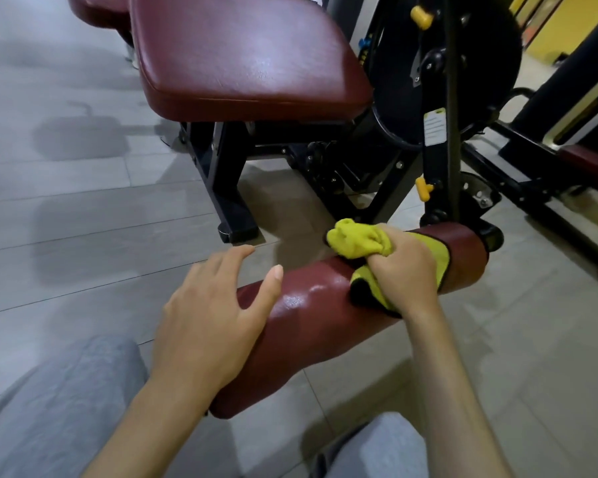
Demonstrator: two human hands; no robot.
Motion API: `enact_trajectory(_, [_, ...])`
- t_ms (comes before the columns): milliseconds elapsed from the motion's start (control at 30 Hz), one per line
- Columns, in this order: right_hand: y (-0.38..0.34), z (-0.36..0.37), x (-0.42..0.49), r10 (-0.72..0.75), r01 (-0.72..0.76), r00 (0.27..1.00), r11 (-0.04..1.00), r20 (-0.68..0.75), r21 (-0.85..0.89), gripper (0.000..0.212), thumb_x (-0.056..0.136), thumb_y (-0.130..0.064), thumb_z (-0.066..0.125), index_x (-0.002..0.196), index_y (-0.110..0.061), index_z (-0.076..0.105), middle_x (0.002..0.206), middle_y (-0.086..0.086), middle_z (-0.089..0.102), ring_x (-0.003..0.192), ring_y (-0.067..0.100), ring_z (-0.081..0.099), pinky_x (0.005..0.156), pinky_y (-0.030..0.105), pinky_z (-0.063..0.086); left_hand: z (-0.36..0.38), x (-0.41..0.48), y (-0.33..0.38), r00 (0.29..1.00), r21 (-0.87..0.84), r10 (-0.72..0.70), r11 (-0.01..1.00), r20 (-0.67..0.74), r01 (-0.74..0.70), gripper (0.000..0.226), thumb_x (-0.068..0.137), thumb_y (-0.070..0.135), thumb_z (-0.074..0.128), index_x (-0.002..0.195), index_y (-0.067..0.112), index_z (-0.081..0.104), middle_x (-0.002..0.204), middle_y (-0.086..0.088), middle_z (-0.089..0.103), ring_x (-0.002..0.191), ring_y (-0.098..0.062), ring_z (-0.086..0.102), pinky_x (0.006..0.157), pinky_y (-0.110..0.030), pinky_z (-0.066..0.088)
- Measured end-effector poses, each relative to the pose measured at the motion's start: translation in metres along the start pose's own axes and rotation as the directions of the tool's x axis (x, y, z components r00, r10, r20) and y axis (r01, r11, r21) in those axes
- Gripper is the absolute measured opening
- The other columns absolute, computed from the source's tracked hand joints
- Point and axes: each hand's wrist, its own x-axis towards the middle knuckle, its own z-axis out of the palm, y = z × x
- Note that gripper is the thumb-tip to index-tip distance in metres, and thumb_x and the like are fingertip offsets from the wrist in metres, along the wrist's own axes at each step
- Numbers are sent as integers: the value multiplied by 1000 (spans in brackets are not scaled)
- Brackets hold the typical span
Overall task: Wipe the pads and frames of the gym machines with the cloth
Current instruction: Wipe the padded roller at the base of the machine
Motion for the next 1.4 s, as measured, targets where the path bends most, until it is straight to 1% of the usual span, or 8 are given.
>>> enact_trajectory(233, [24,-1,7,-133,135,991,976,-21,174,26,81,-32,55,93,-23,76,81,-5,74,78,20,69,69,44,55,0,0,1,1000,54,-17,998,19,16,70,89,84,17,140,45,45,132,20,57,117,-6,52,80,-32,39])
enact_trajectory(400, [91,-21,67,67,-82,992,988,-109,-134,32,82,-40,52,97,-23,75,79,4,72,82,36,67,71,41,53,6,2,-2,999,120,-35,992,40,30,70,88,87,15,139,48,41,128,22,57,105,0,46,81,-34,45])
enact_trajectory(567, [107,-32,90,242,-260,963,950,-122,-173,28,82,-37,50,90,-24,72,84,10,71,85,42,63,76,45,53,2,0,4,999,110,-23,994,31,20,71,88,83,15,139,45,46,127,20,58,102,2,41,78,-31,38])
enact_trajectory(733, [65,-14,42,80,-85,991,996,-107,-38,12,75,-27,45,67,-25,53,61,-1,55,64,29,53,59,39,37,1,-1,3,999,112,-31,993,35,27,72,88,85,14,137,46,47,123,18,60,97,0,44,76,-30,38])
enact_trajectory(867, [63,-11,21,-70,82,994,985,-86,151,23,78,-24,49,83,-17,71,70,1,67,68,24,61,61,42,49,0,-3,3,999,99,-28,995,24,26,67,89,83,16,132,46,50,121,20,60,102,-6,55,74,-33,40])
enact_trajectory(1167, [120,-38,90,314,-325,939,943,-140,-65,28,86,-33,56,98,-19,76,87,6,71,93,36,66,82,43,53,2,-1,2,998,60,-63,996,3,63,61,88,82,17,128,47,49,115,25,56,102,-7,56,74,-33,38])
enact_trajectory(1300, [96,-33,80,343,-357,933,916,-107,-183,34,83,-51,48,92,-30,73,86,3,69,92,38,64,82,43,52,-1,-2,5,998,63,-55,996,1,55,65,88,82,15,129,45,50,108,24,54,92,-3,48,70,-31,35])
enact_trajectory(1400, [55,-23,57,237,-236,971,946,-23,-224,31,80,-42,46,89,-25,71,76,-2,63,86,36,61,71,38,42,-2,-2,7,999,44,-43,998,-18,43,66,88,80,16,129,43,52,111,22,58,92,-2,45,71,-31,34])
